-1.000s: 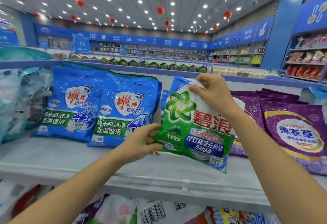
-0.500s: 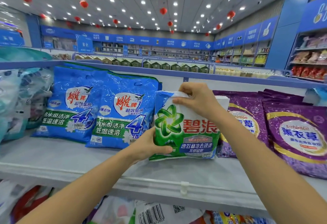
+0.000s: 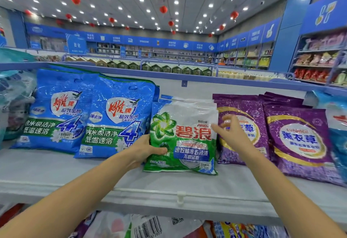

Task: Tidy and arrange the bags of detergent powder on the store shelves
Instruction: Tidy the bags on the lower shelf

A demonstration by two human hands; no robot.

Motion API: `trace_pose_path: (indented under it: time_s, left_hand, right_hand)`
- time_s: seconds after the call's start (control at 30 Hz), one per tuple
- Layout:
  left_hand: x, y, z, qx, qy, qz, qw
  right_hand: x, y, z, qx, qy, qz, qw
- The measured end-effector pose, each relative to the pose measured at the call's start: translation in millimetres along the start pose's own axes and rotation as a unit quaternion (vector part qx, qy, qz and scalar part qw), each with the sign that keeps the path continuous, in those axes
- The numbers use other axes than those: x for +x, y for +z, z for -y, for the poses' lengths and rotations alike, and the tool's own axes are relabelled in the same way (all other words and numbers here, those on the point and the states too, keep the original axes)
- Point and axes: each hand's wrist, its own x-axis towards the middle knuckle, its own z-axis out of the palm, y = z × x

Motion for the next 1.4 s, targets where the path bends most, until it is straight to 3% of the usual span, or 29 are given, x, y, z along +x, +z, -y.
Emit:
trace_pose_path:
  time_s: [0.07,0.13,0.2,0.3,0.5,0.57,0.8,1.0,1.07,1.13,1.2,1.4]
  left_hand:
    - [3,2,-2,-0.005,-0.01,0.009,1.0]
    - [2,3,-5,-0.028,-0.03,0.024,0.999]
    - [-1,6,-7,-0.059,-0.04,0.025,0.997]
    - [2,13,-5,-0.106,-0.032,-0.052,0.993]
    - [13,31,-3,-0.152,-0.056,-0.161,0.974]
    - [12,36,-3,-0.161,-0.054,-0.182,0.968]
    - [17,45,-5,-0.145,-0.021,-0.222,0.964]
    - [24,37,-6,-0.035,-0.022,-0.241,0.97]
    - [20,32,-4,-0.048,-0.034,-0.212,0.976]
    - [13,30,-2,-0.036,-0.033,-0.166,0.985]
    - [6,30,1,0.025,-0.02,-0.122,0.992]
    - [4,35,9,0.126,0.031,-0.098,0.987]
  right_hand:
    - [-5,7,-15,0.014,0.083,0.074,0.994]
    - [-7,18,-27,0.02,0.107,0.106,0.988]
    - [-5,26,-34,0.039,0.094,0.086,0.991]
    - [-4,32,-36,0.087,0.082,0.046,0.992]
    - [4,42,-27,0.251,0.168,-0.036,0.953]
    - [6,44,-28,0.251,0.174,-0.055,0.951]
    - [4,46,-29,0.272,0.158,-0.082,0.946]
    - [-7,35,-21,0.26,0.131,-0.05,0.955]
    - [-19,27,-22,0.194,0.079,-0.018,0.978]
    - [-35,23,-33,-0.005,-0.034,0.019,0.999]
    - [-48,24,-40,-0.175,-0.123,0.045,0.976]
    - [-38,29,-43,-0.28,-0.088,0.08,0.953]
